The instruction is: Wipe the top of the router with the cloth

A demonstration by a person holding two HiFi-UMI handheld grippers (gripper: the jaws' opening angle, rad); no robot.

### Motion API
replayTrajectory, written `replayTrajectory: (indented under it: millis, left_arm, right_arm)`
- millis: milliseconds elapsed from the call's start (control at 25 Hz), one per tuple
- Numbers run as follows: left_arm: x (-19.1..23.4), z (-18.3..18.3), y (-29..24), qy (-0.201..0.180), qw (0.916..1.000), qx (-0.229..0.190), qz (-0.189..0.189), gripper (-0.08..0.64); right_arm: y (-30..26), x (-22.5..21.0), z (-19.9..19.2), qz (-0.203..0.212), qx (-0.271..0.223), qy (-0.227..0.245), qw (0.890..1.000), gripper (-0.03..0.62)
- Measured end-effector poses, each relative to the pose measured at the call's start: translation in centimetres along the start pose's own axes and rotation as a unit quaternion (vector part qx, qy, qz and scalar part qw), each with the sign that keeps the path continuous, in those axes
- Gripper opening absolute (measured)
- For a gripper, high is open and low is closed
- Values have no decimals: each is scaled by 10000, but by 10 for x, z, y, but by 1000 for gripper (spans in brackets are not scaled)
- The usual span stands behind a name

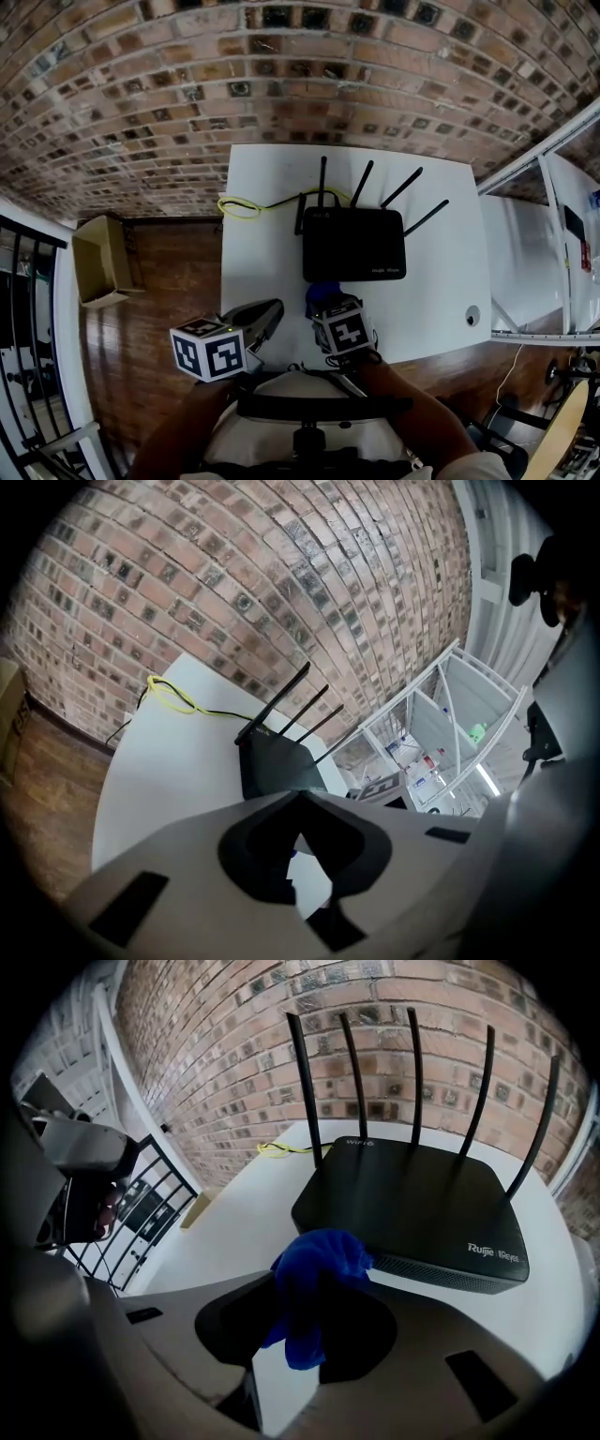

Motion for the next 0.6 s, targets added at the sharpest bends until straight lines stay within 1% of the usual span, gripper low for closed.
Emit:
replayTrajectory:
  millis: [200,440,600]
  left_arm:
    - [6,-2,13,8,10000,-22,59,28]
    - [11,-4,23,65,10000,-48,54,28]
    - [14,-3,31,76,9999,-60,78,28]
  right_arm:
    - [-5,15,2,97,-60,-93,9999,127]
    - [-5,28,8,162,24,-432,9989,127]
    - [-9,40,10,305,-49,-679,9972,127]
Point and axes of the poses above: the fingertips, and each gripper's own axes: y backward along the fingers, x to its left, z out of its top, the point moved 10 cm from there along y, backward along the fingers, and after that the axes turned 9 degrees about -z, right-handed, at the moved point
